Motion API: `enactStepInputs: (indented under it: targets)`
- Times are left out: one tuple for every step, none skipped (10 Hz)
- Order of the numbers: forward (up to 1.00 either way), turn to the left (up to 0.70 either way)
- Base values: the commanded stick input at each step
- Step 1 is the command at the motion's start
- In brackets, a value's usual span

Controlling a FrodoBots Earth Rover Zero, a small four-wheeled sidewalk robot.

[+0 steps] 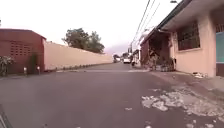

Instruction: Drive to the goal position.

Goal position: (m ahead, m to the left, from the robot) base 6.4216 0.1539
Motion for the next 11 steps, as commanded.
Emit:
enactStepInputs:
  targets:
    - [1.00,-0.33]
    - [1.00,-0.26]
    - [1.00,-0.10]
    - [1.00,0.00]
    - [1.00,-0.06]
    - [1.00,-0.24]
    - [1.00,-0.39]
    - [1.00,-0.30]
    - [1.00,-0.03]
    - [1.00,0.00]
    - [1.00,0.00]
